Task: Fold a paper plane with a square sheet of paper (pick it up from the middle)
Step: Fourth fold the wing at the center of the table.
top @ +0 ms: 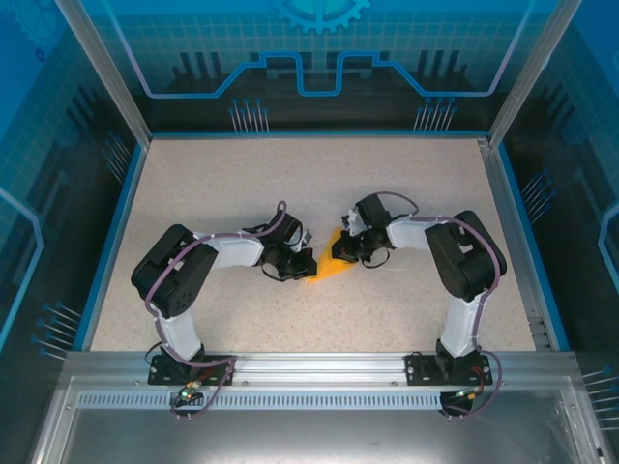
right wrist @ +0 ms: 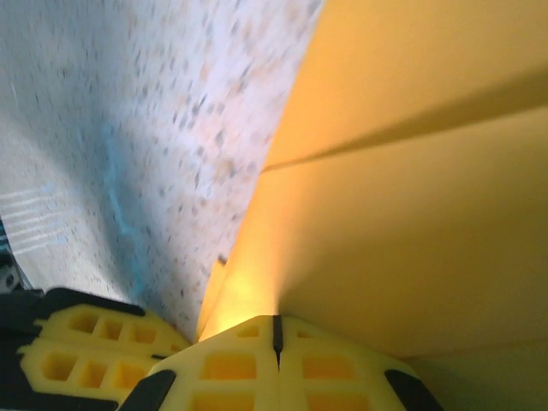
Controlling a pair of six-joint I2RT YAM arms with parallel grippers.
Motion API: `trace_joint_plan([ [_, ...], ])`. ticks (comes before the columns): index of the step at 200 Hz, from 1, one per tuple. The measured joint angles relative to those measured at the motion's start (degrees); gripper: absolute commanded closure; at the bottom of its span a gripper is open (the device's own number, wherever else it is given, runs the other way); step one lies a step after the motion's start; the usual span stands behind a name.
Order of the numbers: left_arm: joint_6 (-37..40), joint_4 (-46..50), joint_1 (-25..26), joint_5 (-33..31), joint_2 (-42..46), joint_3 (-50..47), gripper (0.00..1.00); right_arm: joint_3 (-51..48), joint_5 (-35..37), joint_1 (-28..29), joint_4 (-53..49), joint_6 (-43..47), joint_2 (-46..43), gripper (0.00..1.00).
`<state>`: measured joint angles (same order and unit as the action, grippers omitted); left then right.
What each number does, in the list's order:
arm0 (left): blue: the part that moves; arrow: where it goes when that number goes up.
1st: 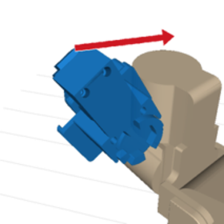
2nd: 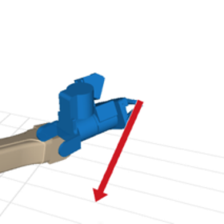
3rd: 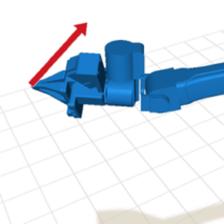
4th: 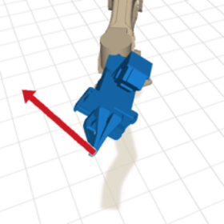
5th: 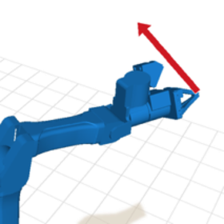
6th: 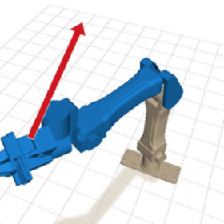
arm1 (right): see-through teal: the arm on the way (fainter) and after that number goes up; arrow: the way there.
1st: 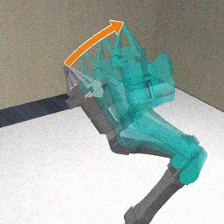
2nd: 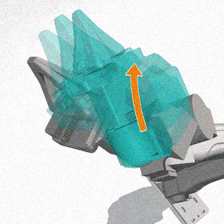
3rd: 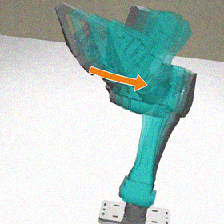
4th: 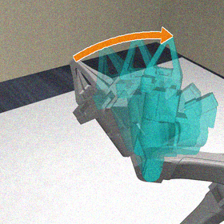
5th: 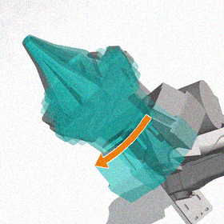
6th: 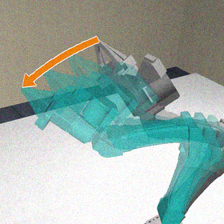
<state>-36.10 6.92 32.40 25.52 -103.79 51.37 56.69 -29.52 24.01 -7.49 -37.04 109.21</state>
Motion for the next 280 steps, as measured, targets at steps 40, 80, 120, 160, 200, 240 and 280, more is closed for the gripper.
trace_joint_plan([
  [40, 0.0, 0.0, 0.0, 0.0, 0.0, 0.0, 1.0, 2.1, -0.5, -6.1, 0.0, 0.0, 1.6, 0.98],
  [80, 0.0, 0.0, 0.0, 0.0, 0.0, 0.0, 1.0, 4.6, 4.0, -10.1, -1.8, 0.8, 1.9, 0.97],
  [120, 0.0, 0.2, 0.0, 0.2, 0.0, 0.2, 1.0, 4.3, 9.6, -10.6, -4.3, 1.5, -3.0, 0.94],
  [160, 0.0, 0.3, 0.0, 0.2, -0.1, 0.3, 1.0, 0.5, 10.5, -3.6, -3.4, -0.4, -11.2, 0.94],
  [200, 0.0, 0.3, 0.0, 0.2, -0.2, 0.3, 1.0, -1.6, 7.6, 4.0, -0.6, -4.7, -7.2, 0.94],
  [240, 0.0, 0.3, -0.1, 0.3, -0.2, 0.3, 1.0, -2.1, 4.8, 6.1, 4.5, -8.6, -3.0, 0.94],
  [280, 0.0, 0.3, -0.1, 0.4, -0.2, 0.3, 1.0, -2.5, 4.9, 6.0, 5.5, -9.7, -1.7, 0.94],
])
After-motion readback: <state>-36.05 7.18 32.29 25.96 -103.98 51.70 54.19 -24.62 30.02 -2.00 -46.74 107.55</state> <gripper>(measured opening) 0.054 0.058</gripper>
